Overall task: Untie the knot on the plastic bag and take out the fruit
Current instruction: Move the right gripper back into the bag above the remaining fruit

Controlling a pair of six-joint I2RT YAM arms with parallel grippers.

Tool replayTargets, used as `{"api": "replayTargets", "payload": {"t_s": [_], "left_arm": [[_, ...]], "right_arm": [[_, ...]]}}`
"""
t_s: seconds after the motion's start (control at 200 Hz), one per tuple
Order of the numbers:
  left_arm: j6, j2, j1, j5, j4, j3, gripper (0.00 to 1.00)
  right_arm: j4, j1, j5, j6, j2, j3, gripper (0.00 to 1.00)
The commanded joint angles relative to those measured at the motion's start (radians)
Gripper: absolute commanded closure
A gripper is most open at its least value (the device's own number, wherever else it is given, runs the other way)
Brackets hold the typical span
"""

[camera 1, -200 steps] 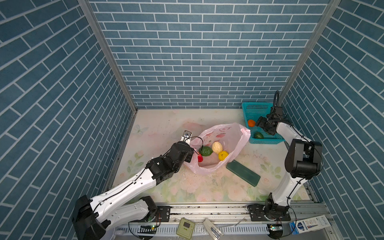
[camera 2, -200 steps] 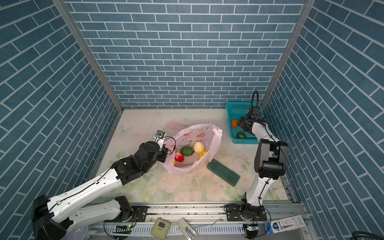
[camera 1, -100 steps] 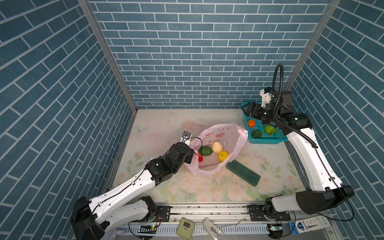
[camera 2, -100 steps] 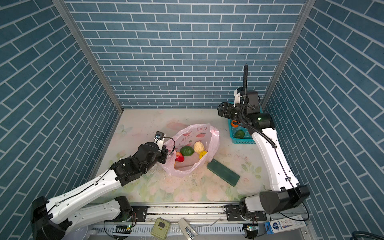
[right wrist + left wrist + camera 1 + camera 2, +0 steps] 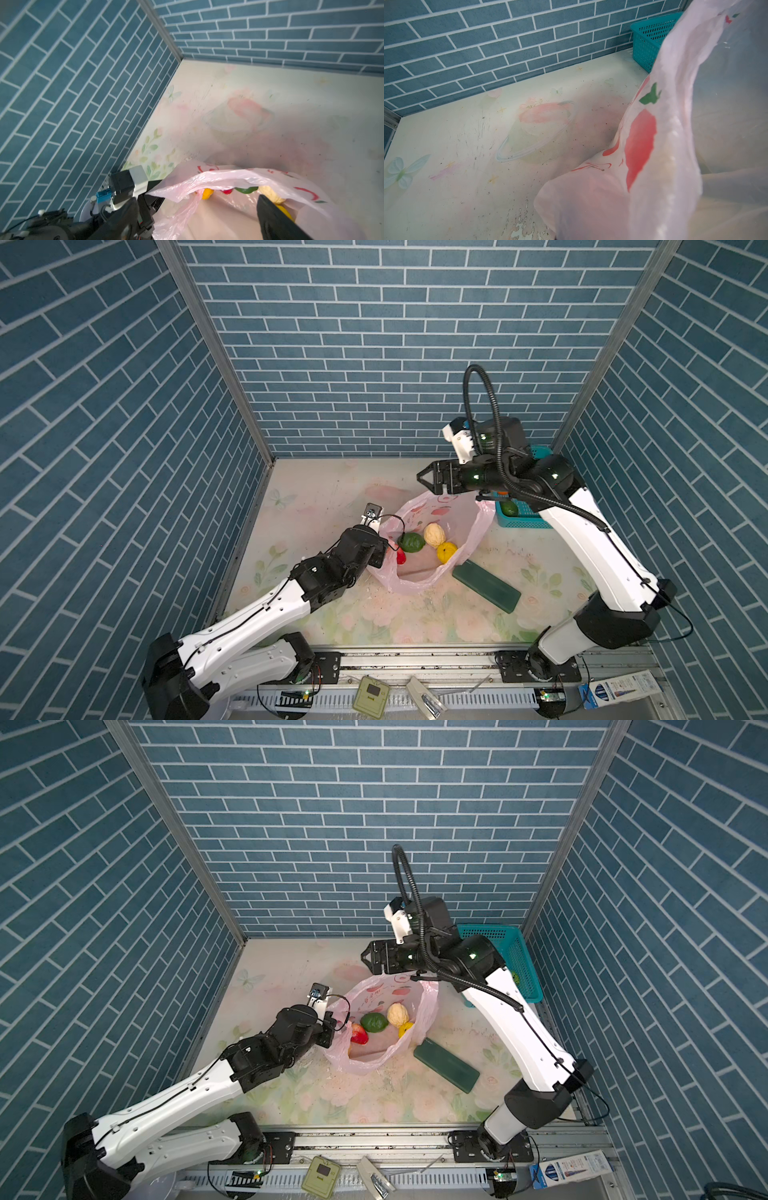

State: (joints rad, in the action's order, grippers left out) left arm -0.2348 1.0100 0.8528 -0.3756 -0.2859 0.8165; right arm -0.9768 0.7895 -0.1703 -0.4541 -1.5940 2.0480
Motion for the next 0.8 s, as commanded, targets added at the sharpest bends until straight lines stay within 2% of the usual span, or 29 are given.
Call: {"api": "replayTargets", "payload": {"t_s": [0.0, 0.085, 0.22, 0.425, 0.55, 0.795], "left_arm": [[-0.011, -0.018, -0.004, -0.023, -0.020, -0.014, 1.00], [-0.015, -0.019, -0.004, -0.036, -0.021, -0.020, 1.00], [-0.018, -0.023, -0.006, -0.049, -0.021, -0.028, 1.00], [-0.015, -0.027, -0.008, -0.073, -0.023, -0.034, 1.00], [-0.012, -0.029, -0.011, -0.093, -0.028, -0.033, 1.00], [0.018, -0.048, -0.057, -0.145, -0.032, -0.036, 1.00]], "right_arm": [[-0.052, 0.063, 0.027, 0.023, -0.020, 0.005, 0.13], [-0.029, 0.091, 0.052, 0.000, 0.000, -0.076, 0.16], [0.121, 0.105, 0.069, -0.056, 0.103, -0.361, 0.18], [0.326, 0.118, 0.183, -0.025, 0.196, -0.749, 0.20], [0.445, 0.118, 0.226, 0.016, 0.159, -0.868, 0.21], [0.726, 0.118, 0.261, -0.013, 0.007, -1.006, 0.22]]}}
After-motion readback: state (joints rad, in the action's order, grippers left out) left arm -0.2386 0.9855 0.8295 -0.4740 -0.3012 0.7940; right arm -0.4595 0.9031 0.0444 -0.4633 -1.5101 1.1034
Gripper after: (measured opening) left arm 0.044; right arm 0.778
